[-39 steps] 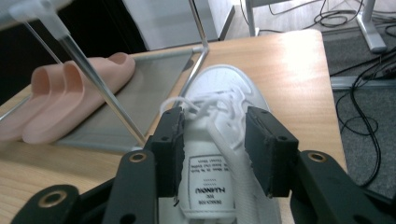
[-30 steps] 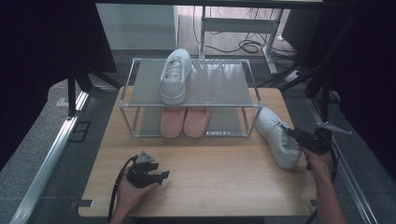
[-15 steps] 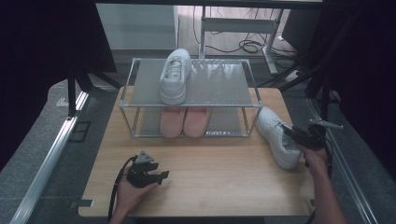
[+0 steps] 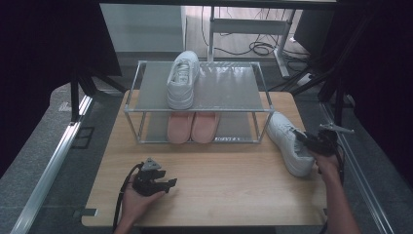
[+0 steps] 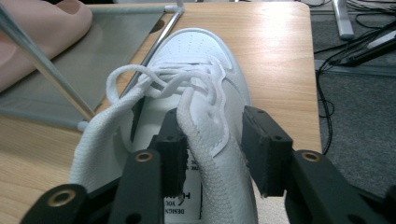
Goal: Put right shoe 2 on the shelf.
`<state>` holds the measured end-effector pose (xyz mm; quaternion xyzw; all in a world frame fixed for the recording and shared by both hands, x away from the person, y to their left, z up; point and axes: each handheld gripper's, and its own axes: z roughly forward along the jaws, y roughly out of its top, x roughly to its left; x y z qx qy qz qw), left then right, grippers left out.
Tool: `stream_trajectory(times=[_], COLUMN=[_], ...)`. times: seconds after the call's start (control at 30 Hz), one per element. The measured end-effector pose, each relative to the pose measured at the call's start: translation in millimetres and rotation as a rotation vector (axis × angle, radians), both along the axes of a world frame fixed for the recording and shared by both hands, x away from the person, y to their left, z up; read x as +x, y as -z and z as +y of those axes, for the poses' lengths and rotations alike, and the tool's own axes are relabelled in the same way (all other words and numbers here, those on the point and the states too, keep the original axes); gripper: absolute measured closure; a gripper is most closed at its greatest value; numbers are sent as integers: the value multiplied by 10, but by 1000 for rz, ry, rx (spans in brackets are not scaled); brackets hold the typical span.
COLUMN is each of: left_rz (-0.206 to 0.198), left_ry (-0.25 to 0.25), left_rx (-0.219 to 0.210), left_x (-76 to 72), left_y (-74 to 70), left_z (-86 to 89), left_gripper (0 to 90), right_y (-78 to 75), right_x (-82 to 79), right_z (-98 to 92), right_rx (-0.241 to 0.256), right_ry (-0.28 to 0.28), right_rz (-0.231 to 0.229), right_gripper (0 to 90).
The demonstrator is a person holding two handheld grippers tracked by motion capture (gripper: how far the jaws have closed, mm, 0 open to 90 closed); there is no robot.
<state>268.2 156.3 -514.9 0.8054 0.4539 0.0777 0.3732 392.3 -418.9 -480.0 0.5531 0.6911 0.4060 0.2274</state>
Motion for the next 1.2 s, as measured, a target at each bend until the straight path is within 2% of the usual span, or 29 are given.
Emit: stream_trajectory(times=[0.2, 0.3, 0.37, 0.4, 0.43, 0.47, 0.5, 0.53, 0.6, 0.7, 0.73, 0.8, 0.87, 0.97, 1.0, 1.2], left_rz=[-2, -2, 2, 2, 2, 2, 3, 1, 1, 3, -1, -1, -2, -4, -4, 0], left_ry=[2, 1, -1, -1, -1, -1, -1, 2, -1, -7, 2, 3, 5, 5, 4, 1], left_rx=[0, 2, 2, 2, 3, 3, 3, 6, 6, 2, 6, 6, 5, 5, 4, 4], left_x=[2, 4, 6, 6, 7, 7, 7, 10, 11, 8, 15, 16, 11, 9, 8, 9], left_y=[-2, 0, 4, 5, 6, 7, 7, 5, 3, 5, 6, 6, 5, 1, -1, 6], left_z=[6, 8, 5, 4, 3, 3, 4, 9, 16, 13, 19, 18, 13, 14, 14, 6], left_gripper=[416, 416, 416, 415, 415, 415, 415, 416, 416, 416, 416, 415, 415, 416, 416, 416], right_y=[-2, 1, 7, 18, 18, 33, 33, 41, 45, 25, -7, -20, -59, -78, -84, -92], right_x=[-2, -4, -4, -4, -4, -5, -5, -5, -17, -41, -79, -101, -178, -231, -287, -410], right_z=[-1, -5, -19, -41, -41, -56, -56, -65, -79, -80, -81, -83, -80, -80, -85, -66], right_rx=[-5, 20, 52, 89, 89, 121, 121, 141, 193, 218, 251, 266, 316, 341, 379, 443], right_ry=[16, 29, 40, 50, 50, 62, 62, 68, 84, 85, 89, 89, 102, 109, 117, 126], right_rz=[-4, -10, -11, -13, -13, -16, -16, -17, -38, -55, -67, -74, -95, -110, -124, -159], right_gripper=[762, 794, 800, 803, 803, 805, 805, 806, 808, 808, 808, 807, 807, 805, 805, 805])
